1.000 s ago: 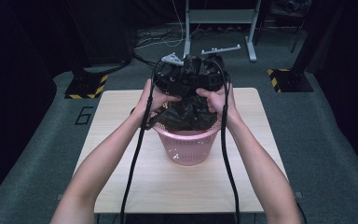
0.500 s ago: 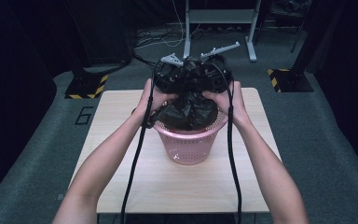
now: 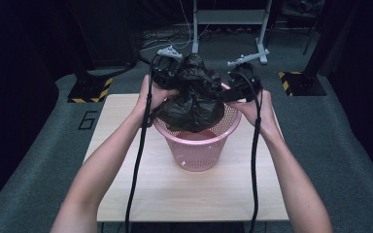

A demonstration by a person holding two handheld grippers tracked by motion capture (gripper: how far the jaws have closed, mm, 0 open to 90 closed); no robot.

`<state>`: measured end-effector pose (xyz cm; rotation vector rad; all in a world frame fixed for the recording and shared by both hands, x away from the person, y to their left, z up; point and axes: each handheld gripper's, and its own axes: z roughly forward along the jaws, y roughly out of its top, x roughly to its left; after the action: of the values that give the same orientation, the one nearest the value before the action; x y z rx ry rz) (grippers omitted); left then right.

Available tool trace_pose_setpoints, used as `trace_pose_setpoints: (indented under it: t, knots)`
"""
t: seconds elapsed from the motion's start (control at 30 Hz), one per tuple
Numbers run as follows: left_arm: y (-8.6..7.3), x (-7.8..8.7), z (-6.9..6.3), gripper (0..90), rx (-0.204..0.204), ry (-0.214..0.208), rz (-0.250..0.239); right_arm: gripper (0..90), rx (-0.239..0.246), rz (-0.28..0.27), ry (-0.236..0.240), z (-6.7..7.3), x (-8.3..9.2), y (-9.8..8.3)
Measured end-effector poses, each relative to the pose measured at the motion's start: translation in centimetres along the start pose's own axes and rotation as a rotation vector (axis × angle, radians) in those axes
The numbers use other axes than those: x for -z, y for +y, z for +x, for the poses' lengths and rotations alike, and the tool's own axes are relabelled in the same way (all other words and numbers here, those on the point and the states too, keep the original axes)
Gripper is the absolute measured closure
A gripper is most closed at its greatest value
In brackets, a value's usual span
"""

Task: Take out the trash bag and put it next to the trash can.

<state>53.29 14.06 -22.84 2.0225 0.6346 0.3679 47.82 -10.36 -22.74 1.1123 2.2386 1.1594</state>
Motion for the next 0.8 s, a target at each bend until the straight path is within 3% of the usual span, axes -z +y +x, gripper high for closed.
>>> trace_pose_setpoints:
  t: [0.1,0.23,0.4,0.47,0.6,0.8]
  knots:
    - [0.4,0.2,-0.4,88.1,-0.014,0.008,0.0,20.2,-0.015,-0.014,0.023,-0.4,0.6,-0.4]
    - [0.6,-0.5,-0.9,88.1,-0.036,0.025,0.036,18.9,-0.034,-0.046,0.075,-0.2,1.2,-0.5]
    - [0.8,-1.4,-1.5,88.1,-0.063,0.042,0.054,18.2,-0.007,-0.05,0.093,0.9,1.2,0.4]
    - [0.9,-1.3,-1.3,88.1,-0.053,0.046,0.05,18.0,0.004,-0.045,0.098,1.2,1.2,0.5]
    - [1.1,-0.1,-0.5,88.1,-0.026,0.056,0.018,17.6,0.016,-0.024,0.076,0.9,1.6,-0.5]
    - [1.3,2.6,0.6,88.1,-0.001,0.078,-0.029,16.1,-0.021,-0.032,0.039,-0.9,2.9,-3.2]
